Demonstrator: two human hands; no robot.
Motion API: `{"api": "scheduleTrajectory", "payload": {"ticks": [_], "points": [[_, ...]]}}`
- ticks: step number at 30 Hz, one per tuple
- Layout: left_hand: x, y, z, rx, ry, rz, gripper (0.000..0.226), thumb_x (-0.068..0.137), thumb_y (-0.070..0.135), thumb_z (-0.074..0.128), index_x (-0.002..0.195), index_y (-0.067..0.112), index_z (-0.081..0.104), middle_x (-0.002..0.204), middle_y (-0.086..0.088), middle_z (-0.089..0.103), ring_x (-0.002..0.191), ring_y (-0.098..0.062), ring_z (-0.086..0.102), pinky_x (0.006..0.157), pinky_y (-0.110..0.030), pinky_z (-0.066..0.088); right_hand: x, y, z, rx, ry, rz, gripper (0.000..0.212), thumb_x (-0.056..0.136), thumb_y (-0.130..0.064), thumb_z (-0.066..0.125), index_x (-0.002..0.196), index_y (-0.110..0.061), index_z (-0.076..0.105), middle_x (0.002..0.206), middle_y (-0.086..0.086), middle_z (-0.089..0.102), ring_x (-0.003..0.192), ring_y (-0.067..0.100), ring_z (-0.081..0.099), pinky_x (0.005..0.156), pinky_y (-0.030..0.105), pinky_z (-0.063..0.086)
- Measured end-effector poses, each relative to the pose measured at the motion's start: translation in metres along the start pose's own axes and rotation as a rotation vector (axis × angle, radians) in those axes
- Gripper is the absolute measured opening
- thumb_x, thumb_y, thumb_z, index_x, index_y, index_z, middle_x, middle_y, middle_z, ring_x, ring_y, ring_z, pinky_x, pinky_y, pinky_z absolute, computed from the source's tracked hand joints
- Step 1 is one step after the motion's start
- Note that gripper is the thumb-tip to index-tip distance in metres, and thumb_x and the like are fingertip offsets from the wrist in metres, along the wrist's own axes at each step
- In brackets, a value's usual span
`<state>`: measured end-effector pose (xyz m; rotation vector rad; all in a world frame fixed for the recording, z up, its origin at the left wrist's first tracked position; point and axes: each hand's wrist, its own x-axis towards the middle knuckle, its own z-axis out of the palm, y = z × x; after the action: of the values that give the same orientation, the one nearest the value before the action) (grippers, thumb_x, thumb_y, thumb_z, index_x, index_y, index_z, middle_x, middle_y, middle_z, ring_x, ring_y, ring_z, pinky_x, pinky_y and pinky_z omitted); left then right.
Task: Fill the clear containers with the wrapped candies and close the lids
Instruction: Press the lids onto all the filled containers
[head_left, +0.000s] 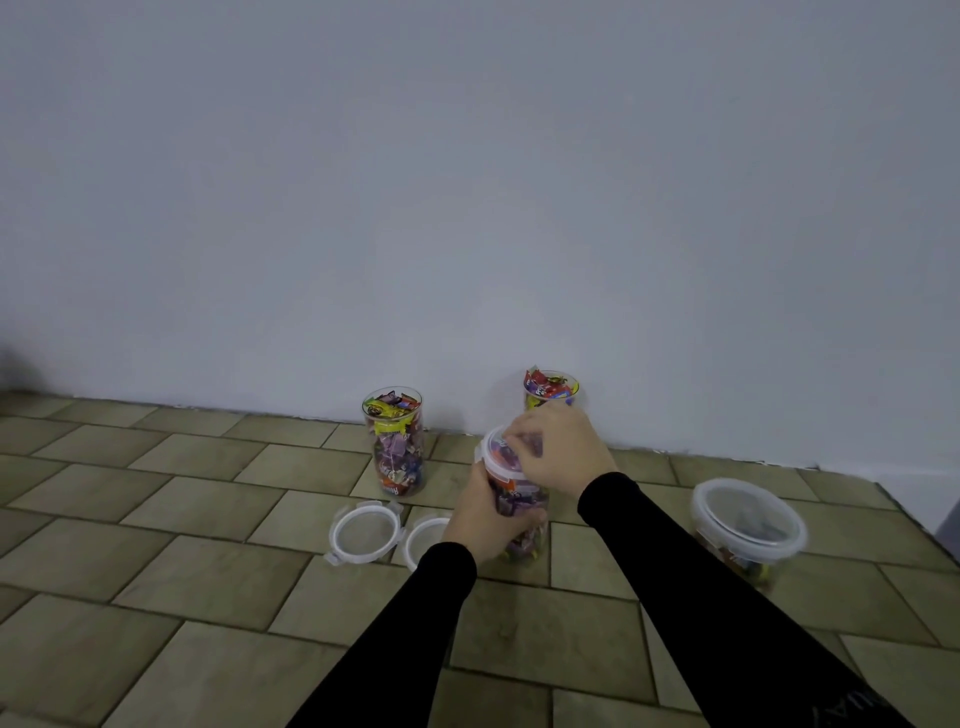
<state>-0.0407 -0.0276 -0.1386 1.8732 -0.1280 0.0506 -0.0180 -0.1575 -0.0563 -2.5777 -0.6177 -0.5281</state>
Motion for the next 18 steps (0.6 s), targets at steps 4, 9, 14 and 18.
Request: {"api": "scheduleTrajectory", "payload": {"ticks": [4, 9, 14, 18], "points": [[-0.002, -0.001, -0.002, 0.011, 0.004, 0.016, 0.092, 0.064, 0.021, 0.087, 0.137, 0.023, 0.033, 0.128, 0.006, 0.056, 0.118, -0.011, 0.055, 0.102, -0.032, 0.047, -0.004, -0.005, 0.001, 0.053, -0.034, 0.085, 0.018, 0.084, -0.028, 0.061, 0.092, -0.025, 0.077, 0.105, -0.012, 0.07, 0.103, 0.016, 0.054, 0.096, 0.039, 0.04], [-0.002, 0.0, -0.002, 0.012, 0.012, -0.006, 0.096, 0.052, 0.04, 0.087, 0.131, 0.033, 0.032, 0.128, 0.009, 0.056, 0.118, -0.01, 0.055, 0.103, -0.036, 0.047, -0.007, -0.014, 0.0, -0.087, -0.051, 0.14, 0.022, 0.091, -0.032, 0.052, 0.096, -0.028, 0.073, 0.108, -0.013, 0.064, 0.106, 0.015, 0.05, 0.091, 0.038, 0.035], [-0.002, 0.0, -0.003, 0.011, 0.012, 0.035, 0.086, 0.067, 0.015, 0.086, 0.13, 0.03, 0.03, 0.125, 0.008, 0.054, 0.115, -0.01, 0.054, 0.098, -0.024, 0.045, -0.012, -0.021, 0.0, -0.168, -0.098, 0.111, 0.029, 0.098, -0.032, 0.041, 0.107, -0.027, 0.068, 0.114, -0.007, 0.061, 0.107, 0.017, 0.051, 0.092, 0.041, 0.035], [-0.001, 0.001, -0.002, 0.005, 0.009, 0.037, 0.091, 0.066, 0.013, 0.086, 0.136, 0.027, 0.029, 0.129, 0.006, 0.054, 0.119, -0.012, 0.054, 0.103, -0.03, 0.045, -0.008, -0.024, -0.004, -0.207, -0.14, 0.149, 0.029, 0.097, -0.038, 0.043, 0.106, -0.031, 0.07, 0.12, -0.009, 0.058, 0.113, 0.018, 0.046, 0.095, 0.044, 0.028]]}}
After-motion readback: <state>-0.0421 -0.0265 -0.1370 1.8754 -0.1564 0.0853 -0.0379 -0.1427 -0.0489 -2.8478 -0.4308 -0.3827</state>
